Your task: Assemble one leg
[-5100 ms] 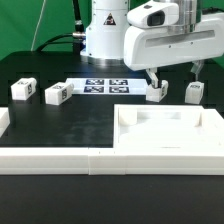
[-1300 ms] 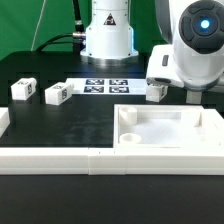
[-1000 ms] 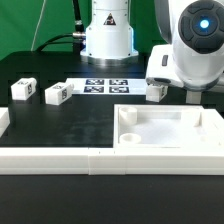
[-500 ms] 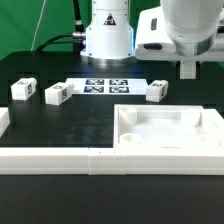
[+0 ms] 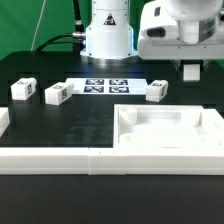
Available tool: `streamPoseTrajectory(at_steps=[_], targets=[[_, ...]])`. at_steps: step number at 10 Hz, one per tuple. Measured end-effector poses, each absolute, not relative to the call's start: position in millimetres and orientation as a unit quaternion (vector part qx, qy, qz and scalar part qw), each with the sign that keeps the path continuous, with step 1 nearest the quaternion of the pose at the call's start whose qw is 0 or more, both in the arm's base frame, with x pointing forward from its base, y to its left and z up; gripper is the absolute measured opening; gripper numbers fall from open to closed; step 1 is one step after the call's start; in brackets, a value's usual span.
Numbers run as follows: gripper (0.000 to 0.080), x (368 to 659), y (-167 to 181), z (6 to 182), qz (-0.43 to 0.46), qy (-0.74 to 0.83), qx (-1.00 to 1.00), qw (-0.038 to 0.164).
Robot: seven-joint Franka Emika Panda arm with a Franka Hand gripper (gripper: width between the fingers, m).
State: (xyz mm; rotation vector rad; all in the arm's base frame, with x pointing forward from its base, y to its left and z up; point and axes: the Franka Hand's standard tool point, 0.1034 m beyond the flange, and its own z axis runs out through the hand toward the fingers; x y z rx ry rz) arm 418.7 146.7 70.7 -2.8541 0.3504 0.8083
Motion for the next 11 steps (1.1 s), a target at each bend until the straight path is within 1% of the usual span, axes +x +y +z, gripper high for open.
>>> streamPoseTrajectory(at_steps=[1,2,3,5,6,7,9,10,11], targets=[[0.029,430.6,138.2,73.3,0.222,0.102,-0.967,0.069],[0.029,438.9,130.0,83.1,0.175,0.086,-0.979,0.056],[0.029,445.1,125.1,92.7,0.122,0.075,-0.989,0.049],[0.029,458.2,117.4,114.5,0.047,0.056,-0.997,0.039],[0.029,468.4,119.2,124.8,-0.03,0.048,-0.998,0.036],[0.029,463.3,122.4,123.0,-0.064,0.049,-0.996,0.041],[0.029,461.6,134.5,124.5,-0.147,0.053,-0.986,0.066],[0.029,458.5,135.3,122.6,-0.145,0.048,-0.986,0.065],[0.029,462.3,134.4,123.4,-0.147,0.037,-0.986,0.064]])
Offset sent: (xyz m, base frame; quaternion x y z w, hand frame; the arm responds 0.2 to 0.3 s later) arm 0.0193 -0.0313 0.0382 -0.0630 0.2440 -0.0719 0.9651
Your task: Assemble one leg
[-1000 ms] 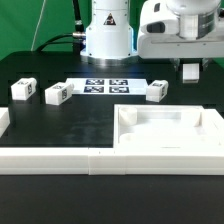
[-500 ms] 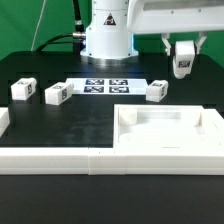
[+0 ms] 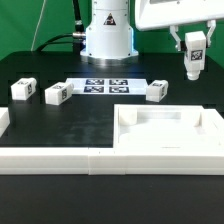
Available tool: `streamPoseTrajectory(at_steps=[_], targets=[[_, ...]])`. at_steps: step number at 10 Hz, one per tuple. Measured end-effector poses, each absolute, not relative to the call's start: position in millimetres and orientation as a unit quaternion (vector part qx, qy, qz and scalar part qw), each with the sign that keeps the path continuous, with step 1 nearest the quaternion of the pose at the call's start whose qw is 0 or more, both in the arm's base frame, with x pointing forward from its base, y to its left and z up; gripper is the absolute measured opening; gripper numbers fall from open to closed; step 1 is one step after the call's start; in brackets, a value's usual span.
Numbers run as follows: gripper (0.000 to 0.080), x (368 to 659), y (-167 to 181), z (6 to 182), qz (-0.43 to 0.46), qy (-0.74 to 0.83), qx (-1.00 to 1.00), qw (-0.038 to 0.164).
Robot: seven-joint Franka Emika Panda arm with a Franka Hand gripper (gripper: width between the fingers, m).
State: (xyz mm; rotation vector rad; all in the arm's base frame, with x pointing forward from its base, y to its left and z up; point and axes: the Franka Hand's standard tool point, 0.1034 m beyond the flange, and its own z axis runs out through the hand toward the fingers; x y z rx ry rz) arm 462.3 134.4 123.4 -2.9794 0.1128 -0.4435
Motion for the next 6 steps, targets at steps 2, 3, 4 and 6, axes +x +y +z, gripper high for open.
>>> streamPoseTrajectory(at_steps=[2,3,4,6], targets=[[0.0291,492.6,123.2,122.2,-0.16,-0.015,-0.985,0.055],[0.0291,506.7,120.5,121.0,-0.166,-0.027,-0.984,0.053],[0.0291,516.7,119.2,118.9,-0.169,-0.041,-0.983,0.051],[0.0291,539.9,115.7,116.6,-0.178,-0.08,-0.98,0.044]])
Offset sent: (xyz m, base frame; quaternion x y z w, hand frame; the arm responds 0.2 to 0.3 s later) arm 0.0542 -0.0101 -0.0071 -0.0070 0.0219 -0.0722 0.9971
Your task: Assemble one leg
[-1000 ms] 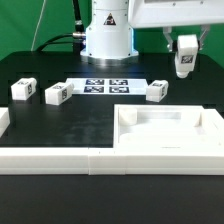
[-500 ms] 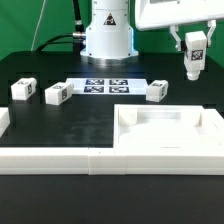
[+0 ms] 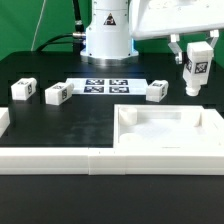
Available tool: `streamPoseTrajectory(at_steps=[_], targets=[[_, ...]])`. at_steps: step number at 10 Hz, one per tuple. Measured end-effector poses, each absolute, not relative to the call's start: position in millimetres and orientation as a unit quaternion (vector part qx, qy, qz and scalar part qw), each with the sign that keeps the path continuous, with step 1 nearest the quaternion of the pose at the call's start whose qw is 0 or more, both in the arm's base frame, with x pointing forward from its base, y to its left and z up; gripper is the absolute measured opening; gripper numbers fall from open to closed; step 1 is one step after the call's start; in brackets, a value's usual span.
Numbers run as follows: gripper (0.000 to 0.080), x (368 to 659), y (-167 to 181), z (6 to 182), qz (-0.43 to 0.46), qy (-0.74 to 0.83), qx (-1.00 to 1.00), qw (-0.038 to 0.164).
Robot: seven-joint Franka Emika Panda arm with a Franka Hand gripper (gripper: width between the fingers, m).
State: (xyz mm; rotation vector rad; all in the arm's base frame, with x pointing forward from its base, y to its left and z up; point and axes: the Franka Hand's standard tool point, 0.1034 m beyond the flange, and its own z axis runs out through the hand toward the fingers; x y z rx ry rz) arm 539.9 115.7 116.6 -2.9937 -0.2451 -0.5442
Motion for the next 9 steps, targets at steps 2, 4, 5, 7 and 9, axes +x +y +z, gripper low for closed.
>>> streamPoseTrajectory(at_steps=[2,4,5,7,9], targets=[[0.0291,539.0,116.5,115.4,-0.177,-0.08,-0.98,0.045],[0.0291,539.1,116.3,114.9,-0.177,-0.081,-0.98,0.045],[0.0291,543.8,115.0,113.8,-0.183,-0.09,-0.978,0.043],[0.0291,572.4,118.7,107.8,-0.197,-0.095,-0.975,0.046],[0.0291,592.7,122.8,107.7,-0.208,-0.099,-0.972,0.048]])
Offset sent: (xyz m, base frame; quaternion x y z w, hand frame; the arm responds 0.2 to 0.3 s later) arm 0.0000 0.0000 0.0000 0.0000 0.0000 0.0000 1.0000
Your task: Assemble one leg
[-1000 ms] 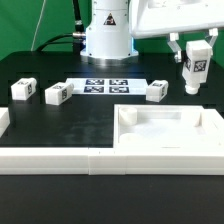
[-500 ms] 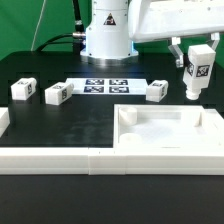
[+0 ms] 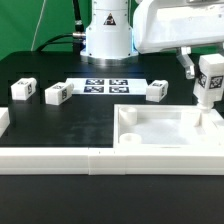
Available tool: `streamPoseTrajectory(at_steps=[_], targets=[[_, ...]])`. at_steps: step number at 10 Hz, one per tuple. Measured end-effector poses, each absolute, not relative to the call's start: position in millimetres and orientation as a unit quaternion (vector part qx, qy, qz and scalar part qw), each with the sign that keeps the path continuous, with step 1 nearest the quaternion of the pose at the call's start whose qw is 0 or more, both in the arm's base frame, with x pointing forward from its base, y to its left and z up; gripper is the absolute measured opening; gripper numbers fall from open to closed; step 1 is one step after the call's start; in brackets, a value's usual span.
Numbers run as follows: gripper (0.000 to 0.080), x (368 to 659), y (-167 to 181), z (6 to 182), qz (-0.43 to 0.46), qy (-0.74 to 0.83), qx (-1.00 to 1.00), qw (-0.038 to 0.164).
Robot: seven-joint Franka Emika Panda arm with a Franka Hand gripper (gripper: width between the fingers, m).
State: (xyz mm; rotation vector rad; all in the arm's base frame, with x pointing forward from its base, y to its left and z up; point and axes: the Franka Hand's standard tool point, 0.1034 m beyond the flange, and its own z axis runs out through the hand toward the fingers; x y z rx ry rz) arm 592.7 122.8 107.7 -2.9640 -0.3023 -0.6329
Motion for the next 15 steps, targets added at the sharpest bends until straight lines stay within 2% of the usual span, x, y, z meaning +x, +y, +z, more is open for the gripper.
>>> streamPoseTrajectory(at_steps=[2,5,10,15], targets=[[0.0291,610.2,121.6,100.7,-0.233,-0.106,-0.966,0.047],[0.0291,610.8,118.8,91.5,-0.228,-0.113,-0.966,0.044],[0.0291,610.3,117.6,89.0,-0.227,-0.124,-0.965,0.042],[0.0291,623.8,112.6,83.9,-0.24,-0.137,-0.96,0.037]])
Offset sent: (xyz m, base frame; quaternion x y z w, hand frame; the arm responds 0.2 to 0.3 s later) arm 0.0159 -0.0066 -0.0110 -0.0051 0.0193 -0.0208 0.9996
